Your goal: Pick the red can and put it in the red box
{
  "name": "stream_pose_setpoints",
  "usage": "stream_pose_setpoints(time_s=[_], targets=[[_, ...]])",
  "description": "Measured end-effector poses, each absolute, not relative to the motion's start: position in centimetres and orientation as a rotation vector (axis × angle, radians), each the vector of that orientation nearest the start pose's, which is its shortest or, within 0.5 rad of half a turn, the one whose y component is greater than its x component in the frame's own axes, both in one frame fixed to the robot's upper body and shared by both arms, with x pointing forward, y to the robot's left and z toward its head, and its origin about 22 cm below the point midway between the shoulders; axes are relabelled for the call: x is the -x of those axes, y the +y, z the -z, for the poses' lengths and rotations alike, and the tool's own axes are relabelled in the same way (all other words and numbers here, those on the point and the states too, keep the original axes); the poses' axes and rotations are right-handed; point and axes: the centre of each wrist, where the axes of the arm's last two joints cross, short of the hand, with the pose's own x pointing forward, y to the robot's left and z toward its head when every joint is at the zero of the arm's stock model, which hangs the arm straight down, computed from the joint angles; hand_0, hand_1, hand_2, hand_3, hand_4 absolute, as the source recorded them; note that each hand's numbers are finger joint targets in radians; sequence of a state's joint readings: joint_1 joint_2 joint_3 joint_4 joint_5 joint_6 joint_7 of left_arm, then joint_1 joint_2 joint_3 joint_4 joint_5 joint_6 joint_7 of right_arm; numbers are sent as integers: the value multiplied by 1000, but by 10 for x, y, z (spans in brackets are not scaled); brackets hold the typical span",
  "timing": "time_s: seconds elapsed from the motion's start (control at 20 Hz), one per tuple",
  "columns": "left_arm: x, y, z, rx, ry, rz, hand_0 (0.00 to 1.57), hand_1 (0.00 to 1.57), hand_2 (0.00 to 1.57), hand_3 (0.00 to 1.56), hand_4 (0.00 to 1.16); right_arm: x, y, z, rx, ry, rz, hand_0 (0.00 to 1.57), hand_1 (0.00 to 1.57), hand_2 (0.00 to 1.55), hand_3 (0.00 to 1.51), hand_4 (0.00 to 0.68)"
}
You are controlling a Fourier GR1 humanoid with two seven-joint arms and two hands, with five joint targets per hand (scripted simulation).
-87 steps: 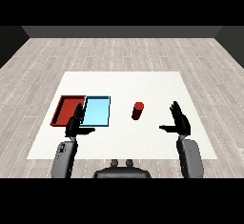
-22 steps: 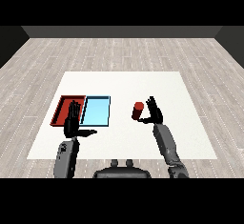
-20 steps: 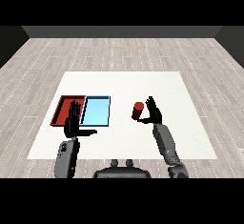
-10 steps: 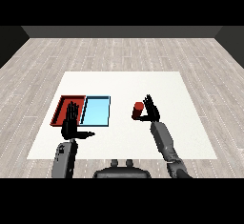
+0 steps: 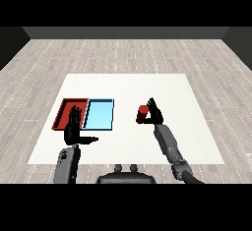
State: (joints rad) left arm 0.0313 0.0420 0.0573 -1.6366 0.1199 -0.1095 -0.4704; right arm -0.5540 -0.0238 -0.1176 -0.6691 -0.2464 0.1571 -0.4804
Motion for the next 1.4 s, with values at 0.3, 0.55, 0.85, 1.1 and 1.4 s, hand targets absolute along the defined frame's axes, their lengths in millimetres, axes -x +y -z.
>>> stream_pose_setpoints(time_s=[0.3,0.55,0.85,1.1,1.4], targets=[[-234,252,-18,95,-2081,-55,0,0,0,0,0,-350,-187,66,-335,-1638,101,0,0,0,0,0],[-241,257,-14,89,-2082,-57,0,0,0,0,0,-353,-182,66,-333,-1624,91,0,0,0,0,0],[-239,253,-13,92,-2083,-58,0,0,0,0,0,-355,-175,65,-343,-1617,90,0,0,0,0,0],[-238,253,-19,87,-2087,-63,0,0,0,0,0,-361,-169,66,-336,-1611,80,0,0,0,0,0],[-239,252,-9,96,-2084,-72,0,0,0,0,0,-365,-157,60,-325,-1595,65,0,0,0,0,0]])
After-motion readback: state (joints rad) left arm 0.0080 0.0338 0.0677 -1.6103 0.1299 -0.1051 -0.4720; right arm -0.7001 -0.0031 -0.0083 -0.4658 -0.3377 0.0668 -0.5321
